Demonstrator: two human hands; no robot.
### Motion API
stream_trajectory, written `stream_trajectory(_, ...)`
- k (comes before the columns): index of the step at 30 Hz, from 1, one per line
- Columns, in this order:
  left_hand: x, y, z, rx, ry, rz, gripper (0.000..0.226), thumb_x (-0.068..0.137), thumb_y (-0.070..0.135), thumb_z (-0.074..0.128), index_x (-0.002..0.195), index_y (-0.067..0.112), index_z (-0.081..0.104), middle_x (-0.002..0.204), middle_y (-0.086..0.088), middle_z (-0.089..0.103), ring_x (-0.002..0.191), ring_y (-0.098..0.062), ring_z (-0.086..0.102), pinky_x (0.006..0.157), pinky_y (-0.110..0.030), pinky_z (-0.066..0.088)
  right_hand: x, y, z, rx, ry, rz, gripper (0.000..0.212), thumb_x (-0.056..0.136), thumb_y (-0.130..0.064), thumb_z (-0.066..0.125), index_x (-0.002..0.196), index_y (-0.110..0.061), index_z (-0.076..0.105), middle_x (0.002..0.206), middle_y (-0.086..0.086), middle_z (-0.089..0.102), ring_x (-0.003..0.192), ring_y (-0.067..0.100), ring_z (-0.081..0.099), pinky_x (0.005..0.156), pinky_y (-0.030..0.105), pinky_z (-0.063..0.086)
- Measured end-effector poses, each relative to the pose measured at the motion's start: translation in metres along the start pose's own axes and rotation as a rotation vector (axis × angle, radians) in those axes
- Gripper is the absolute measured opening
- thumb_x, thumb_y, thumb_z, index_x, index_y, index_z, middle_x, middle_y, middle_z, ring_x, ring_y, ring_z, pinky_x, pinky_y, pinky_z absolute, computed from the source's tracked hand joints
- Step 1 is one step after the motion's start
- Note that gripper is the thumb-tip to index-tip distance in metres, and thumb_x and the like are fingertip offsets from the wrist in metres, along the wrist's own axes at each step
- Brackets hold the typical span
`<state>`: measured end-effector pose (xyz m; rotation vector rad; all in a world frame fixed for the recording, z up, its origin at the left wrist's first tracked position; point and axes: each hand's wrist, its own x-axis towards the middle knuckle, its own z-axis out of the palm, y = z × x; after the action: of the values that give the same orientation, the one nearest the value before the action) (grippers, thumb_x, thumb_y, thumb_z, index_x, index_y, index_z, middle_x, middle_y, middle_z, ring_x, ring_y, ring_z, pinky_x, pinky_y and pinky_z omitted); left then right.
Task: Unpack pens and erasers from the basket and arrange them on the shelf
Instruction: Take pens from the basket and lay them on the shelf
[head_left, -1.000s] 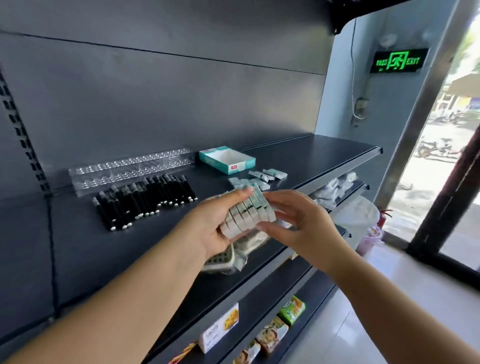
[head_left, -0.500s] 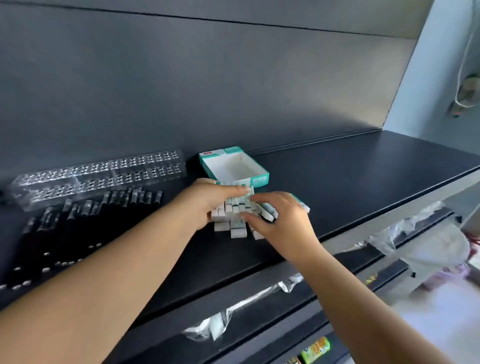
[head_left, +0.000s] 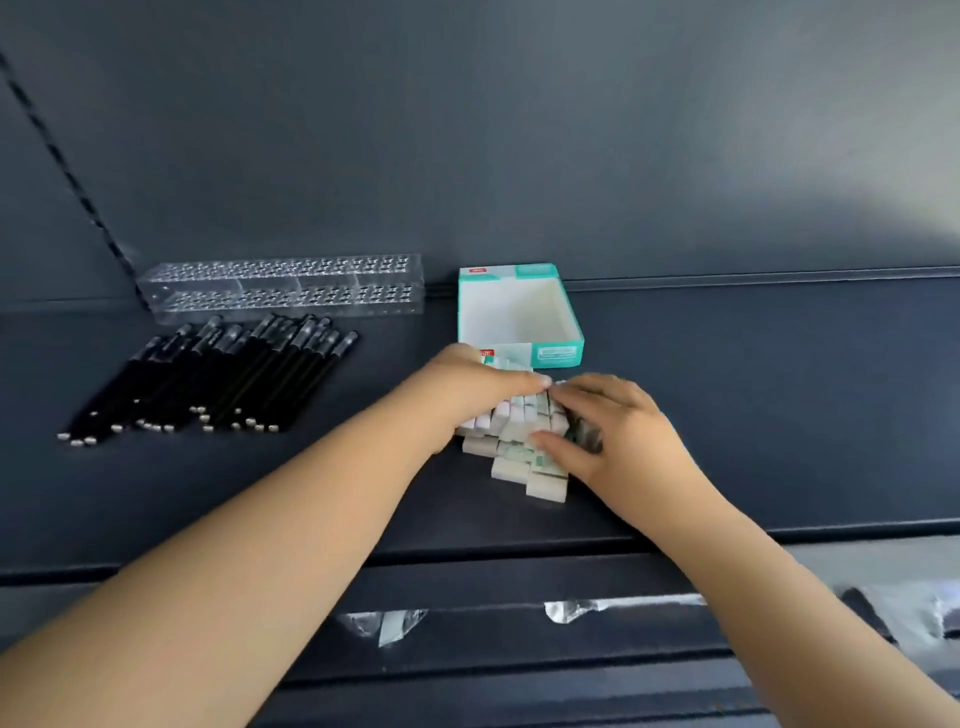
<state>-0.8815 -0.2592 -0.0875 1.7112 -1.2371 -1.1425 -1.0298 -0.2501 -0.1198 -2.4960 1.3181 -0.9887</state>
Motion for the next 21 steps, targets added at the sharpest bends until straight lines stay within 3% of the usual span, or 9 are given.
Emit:
stream_trajectory(2, 0.004, 0.006, 0.021, 0.042, 0.036, 0.031, 0.027, 0.077, 0.03, 0.071, 0.098, 0.012, 0.067, 0.098, -0.015, 0.07, 0.075, -0.019, 0.055, 0.062, -0.026, 0.045, -0.001, 0.021, -0.015, 0.042, -0.085, 0.024, 0.045, 0.08, -0.031, 0.068, 0.121, -0.014, 0.06, 0.123, 0.004, 0.057, 0.118, 0.022, 0.047, 0.094, 0.01, 0.02)
stream_trajectory(5, 0.011, 0.015, 0.055, 0.046, 0.1, 0.064, 0.041, 0.075, 0.035, 0.072, 0.102, 0.004, 0.065, 0.096, -0.014, 0.07, 0.078, -0.02, 0.062, 0.071, -0.031, 0.051, -0.002, 0.053, -0.032, 0.045, -0.127, 0.021, 0.048, 0.082, -0.031, 0.065, 0.125, -0.014, 0.055, 0.128, 0.001, 0.053, 0.123, 0.019, 0.042, 0.095, 0.012, 0.02)
stream_trajectory(7, 0.02, 0.02, 0.075, 0.045, 0.155, 0.087, 0.042, 0.073, 0.037, 0.073, 0.097, 0.004, 0.064, 0.093, -0.01, 0.069, 0.08, -0.02, 0.063, 0.067, -0.028, 0.048, 0.0, 0.069, -0.042, 0.026, -0.174, 0.027, 0.054, 0.082, -0.035, 0.062, 0.13, -0.014, 0.049, 0.133, 0.0, 0.048, 0.127, 0.018, 0.039, 0.095, 0.011, 0.017)
stream_trajectory(9, 0.028, 0.029, 0.095, 0.052, 0.187, 0.099, 0.043, 0.071, 0.04, 0.073, 0.097, 0.008, 0.064, 0.093, -0.006, 0.068, 0.083, -0.02, 0.063, 0.066, -0.026, 0.045, 0.001, 0.086, -0.053, -0.015, -0.266, 0.027, 0.07, 0.079, -0.045, 0.06, 0.138, -0.015, 0.037, 0.142, -0.001, 0.037, 0.133, 0.016, 0.028, 0.099, 0.011, 0.013)
stream_trajectory(12, 0.043, 0.044, 0.115, 0.083, 0.179, 0.093, 0.044, 0.071, 0.042, 0.073, 0.099, 0.01, 0.061, 0.091, 0.0, 0.065, 0.087, -0.019, 0.063, 0.069, -0.027, 0.047, 0.0, 0.103, -0.067, -0.137, -0.43, 0.052, 0.104, 0.065, -0.067, 0.055, 0.146, -0.017, 0.012, 0.152, -0.006, 0.013, 0.14, 0.011, 0.007, 0.111, 0.022, 0.003)
stream_trajectory(14, 0.051, 0.053, 0.123, 0.138, 0.184, 0.099, 0.041, 0.073, 0.043, 0.072, 0.096, 0.012, 0.058, 0.086, 0.003, 0.062, 0.083, -0.017, 0.06, 0.068, -0.026, 0.044, 0.002, 0.113, -0.07, -0.206, -0.454, 0.054, 0.113, 0.059, -0.074, 0.051, 0.146, -0.018, 0.004, 0.153, -0.008, 0.006, 0.141, 0.011, 0.001, 0.114, 0.028, 0.0)
stream_trajectory(17, 0.065, 0.06, 0.129, 0.173, 0.215, 0.115, 0.043, 0.073, 0.044, 0.071, 0.099, 0.011, 0.06, 0.094, 0.0, 0.065, 0.087, -0.019, 0.062, 0.067, -0.025, 0.045, 0.016, 0.129, -0.071, -0.17, -0.443, 0.053, 0.109, 0.066, -0.069, 0.055, 0.147, -0.016, 0.005, 0.154, -0.005, 0.006, 0.142, 0.013, 0.001, 0.116, 0.031, 0.003)
stream_trajectory(21, 0.091, 0.071, 0.133, 0.222, 0.224, 0.089, 0.042, 0.072, 0.042, 0.073, 0.097, 0.01, 0.063, 0.092, -0.003, 0.065, 0.088, -0.022, 0.064, 0.069, -0.029, 0.053, 0.047, 0.156, -0.069, -0.119, -0.488, 0.027, 0.099, 0.074, -0.059, 0.059, 0.147, -0.017, 0.008, 0.155, -0.004, 0.007, 0.142, 0.011, 0.001, 0.112, 0.023, 0.003)
